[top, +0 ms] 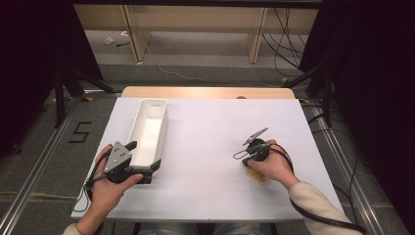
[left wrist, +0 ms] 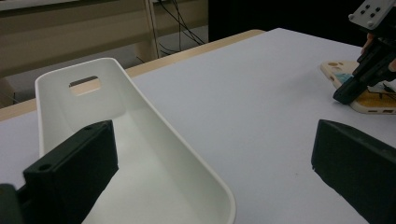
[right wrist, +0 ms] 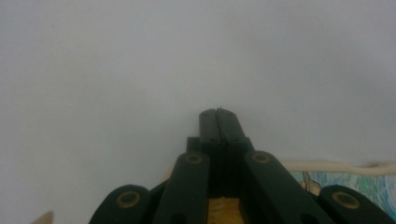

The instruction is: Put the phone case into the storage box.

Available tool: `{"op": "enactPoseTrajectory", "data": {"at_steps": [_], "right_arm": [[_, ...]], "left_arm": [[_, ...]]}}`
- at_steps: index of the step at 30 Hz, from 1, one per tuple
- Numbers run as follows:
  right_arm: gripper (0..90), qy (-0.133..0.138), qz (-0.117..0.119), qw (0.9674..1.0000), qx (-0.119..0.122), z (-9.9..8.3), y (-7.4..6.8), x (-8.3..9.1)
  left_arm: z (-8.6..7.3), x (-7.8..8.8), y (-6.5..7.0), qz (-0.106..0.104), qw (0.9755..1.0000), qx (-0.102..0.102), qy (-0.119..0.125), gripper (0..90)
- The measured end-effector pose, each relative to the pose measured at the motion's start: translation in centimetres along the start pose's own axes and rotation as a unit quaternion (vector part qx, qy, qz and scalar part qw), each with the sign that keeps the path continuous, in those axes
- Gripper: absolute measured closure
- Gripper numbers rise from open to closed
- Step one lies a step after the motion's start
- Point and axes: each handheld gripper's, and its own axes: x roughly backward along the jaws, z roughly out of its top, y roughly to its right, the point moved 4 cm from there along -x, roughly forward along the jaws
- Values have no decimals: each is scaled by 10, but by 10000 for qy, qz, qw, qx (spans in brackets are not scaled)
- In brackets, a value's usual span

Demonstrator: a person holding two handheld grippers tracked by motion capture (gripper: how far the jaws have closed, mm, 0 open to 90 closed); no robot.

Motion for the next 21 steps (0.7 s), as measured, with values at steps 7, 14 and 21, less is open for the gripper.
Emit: {"op": "enactPoseTrajectory", "data": {"at_steps": [7,14,21], "right_arm": [[900,-182,66,9998,-8,-15,-4,8],[900,-410,159,9990,49,-36,-12,20],[900,-531,228,9983,-18,-52,-12,28]], "left_arm": [[0,0,0,1,10000,-11,-3,1],[0,0,1,-11,10000,-10,-18,1],[0,-1,1,-14,10000,-13,-20,1]]}}
